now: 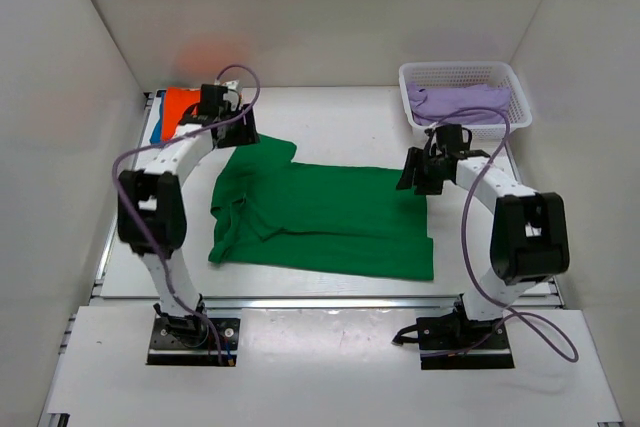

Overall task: Fold and stack the t-shirts
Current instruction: Grap the side of the flattened tshirt furthest away from the robot with both arms

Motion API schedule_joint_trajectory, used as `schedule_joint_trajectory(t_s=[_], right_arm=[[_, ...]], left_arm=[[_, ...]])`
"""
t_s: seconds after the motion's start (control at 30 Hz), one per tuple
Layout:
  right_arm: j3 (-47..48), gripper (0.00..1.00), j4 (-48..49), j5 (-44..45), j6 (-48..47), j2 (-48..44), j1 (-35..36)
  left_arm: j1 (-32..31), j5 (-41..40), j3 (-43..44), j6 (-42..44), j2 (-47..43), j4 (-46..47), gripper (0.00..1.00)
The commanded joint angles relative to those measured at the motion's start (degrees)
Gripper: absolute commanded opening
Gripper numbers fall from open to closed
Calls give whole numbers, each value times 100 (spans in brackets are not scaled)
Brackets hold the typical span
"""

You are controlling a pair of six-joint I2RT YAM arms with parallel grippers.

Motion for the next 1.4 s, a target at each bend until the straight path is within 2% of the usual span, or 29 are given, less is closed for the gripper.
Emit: schedule_joint_trajectory(t_s=[0.0, 0.23, 0.5, 0.67, 0.77, 0.83, 0.87, 0.93, 0.97, 1.0, 1.03, 1.13, 1.23, 1.3, 1.33, 1.37], right_arm=[[552, 52, 131, 496, 56, 238, -80], [1018, 53, -18, 857, 109, 810, -211], [1378, 53, 52, 919, 73, 1214, -325], [1546, 53, 166, 954, 82, 1372, -308], [1695, 54, 210, 1033, 65, 1530, -326], [1783, 53, 246, 1112, 91, 1706, -317], [1844, 53, 254, 1139, 108, 1750, -317], [1994, 53, 175, 1200, 65, 2004, -308], [2125, 54, 71, 1288, 47, 2066, -282], [2239, 54, -9, 1315, 30, 2197, -273], [2319, 55, -27, 1419, 3, 2286, -238], [2407, 54, -54, 1508, -32, 2479, -177], [2469, 39, -71, 1517, -32, 2524, -150], [2434, 9, -88, 1587, -41, 2472, -98], [2451, 2, -63, 1526, -41, 2471, -115], [2451, 0, -80, 1491, -23, 2454, -106]], left_arm=[[-130, -558, 925, 381, 655, -245, 70], [-69, -1402, 2481, 495, 2176, -1228, 72], [107, -1702, 2263, 460, 2424, -1194, 77], [116, -1641, 2175, 583, 2547, -1299, 75], [72, -1456, 2350, 706, 2696, -1501, 66], [63, -1368, 2413, 811, 2785, -1607, 49], [72, -1315, 2525, 794, 2846, -1633, 47], [20, -1201, 2597, 821, 2925, -1765, 26], [28, -1166, 2658, 864, 2978, -1852, 19], [28, -1139, 2693, 864, 3004, -1871, 6], [19, -1122, 2720, 891, 3048, -1932, 0], [2, -1095, 2738, 969, 3075, -2020, 0], [-7, -1112, 2720, 1083, 3031, -2029, 0], [10, -1061, 2694, 1066, 2952, -2020, 0], [10, -1060, 2694, 1075, 2934, -2038, 0], [19, -1043, 2685, 1084, 2891, -2003, 0]])
